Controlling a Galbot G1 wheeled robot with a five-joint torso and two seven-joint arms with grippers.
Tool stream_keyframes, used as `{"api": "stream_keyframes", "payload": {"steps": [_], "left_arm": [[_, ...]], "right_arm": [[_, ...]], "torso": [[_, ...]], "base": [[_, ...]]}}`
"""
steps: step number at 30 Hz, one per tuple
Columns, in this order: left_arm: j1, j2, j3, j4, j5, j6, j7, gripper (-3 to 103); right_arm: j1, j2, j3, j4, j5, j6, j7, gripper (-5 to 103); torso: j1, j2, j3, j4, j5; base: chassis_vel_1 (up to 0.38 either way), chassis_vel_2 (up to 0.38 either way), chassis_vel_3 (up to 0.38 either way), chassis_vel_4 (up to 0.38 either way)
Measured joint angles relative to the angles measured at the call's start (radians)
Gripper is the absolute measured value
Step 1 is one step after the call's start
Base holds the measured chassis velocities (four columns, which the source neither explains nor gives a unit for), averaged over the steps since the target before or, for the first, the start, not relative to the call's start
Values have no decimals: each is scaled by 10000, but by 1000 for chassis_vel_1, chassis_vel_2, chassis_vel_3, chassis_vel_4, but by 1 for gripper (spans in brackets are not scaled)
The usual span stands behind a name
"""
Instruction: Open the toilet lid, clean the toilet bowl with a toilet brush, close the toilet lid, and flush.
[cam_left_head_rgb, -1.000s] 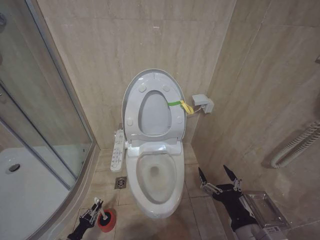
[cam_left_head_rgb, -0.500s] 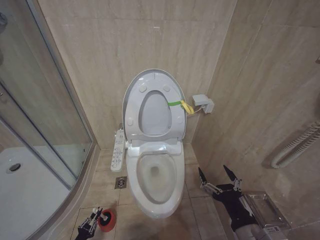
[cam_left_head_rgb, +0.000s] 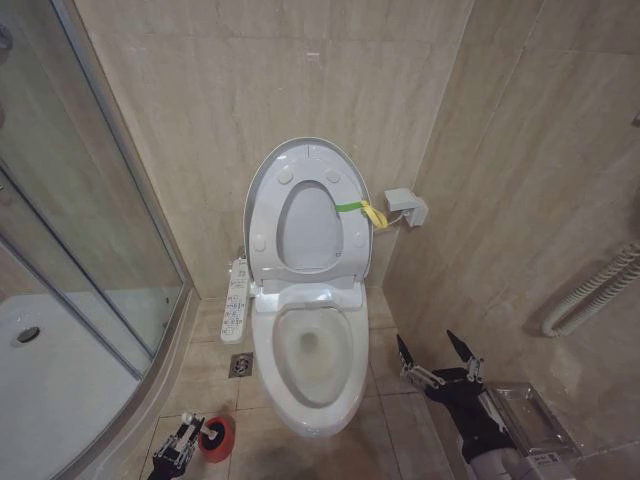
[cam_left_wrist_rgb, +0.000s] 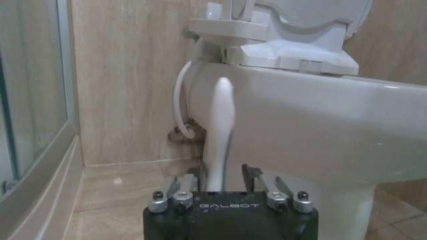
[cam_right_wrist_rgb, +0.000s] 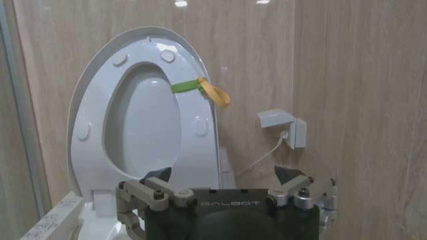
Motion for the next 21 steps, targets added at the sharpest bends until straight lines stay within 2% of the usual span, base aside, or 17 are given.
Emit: {"api": "stream_keyframes", "payload": {"steps": [1, 2, 7, 8, 15, 16, 21], "left_arm": [[0, 0, 0, 0, 0, 0, 0, 15], [24, 12, -6, -36, -4, -1, -1, 42], [221, 58, -95, -322, -44, -3, -8, 42], [327, 62, -145, -463, -55, -4, -16, 69], [858, 27, -459, -1279, -105, -1, -284, 69], [1009, 7, -522, -1535, -108, 4, -426, 95], [1667, -182, -1152, -2607, 40, 17, -788, 95]], "right_arm": [[0, 0, 0, 0, 0, 0, 0, 100], [0, 0, 0, 0, 0, 0, 0, 100], [0, 0, 0, 0, 0, 0, 0, 100], [0, 0, 0, 0, 0, 0, 0, 100], [0, 0, 0, 0, 0, 0, 0, 100], [0, 0, 0, 0, 0, 0, 1, 100], [0, 0, 0, 0, 0, 0, 0, 100]], "torso": [[0, 0, 0, 0, 0], [0, 0, 0, 0, -2], [0, 0, 0, 1, 2], [0, 0, 0, 1, 1], [0, 0, -1, 1, 4], [0, 0, -1, 2, 3], [0, 0, -1, 1, 5]], "base": [[0, 0, 0, 0], [0, 0, 0, 0], [0, 0, 0, 0], [0, 0, 0, 0], [0, 0, 0, 0], [0, 0, 0, 0], [0, 0, 0, 0]]}}
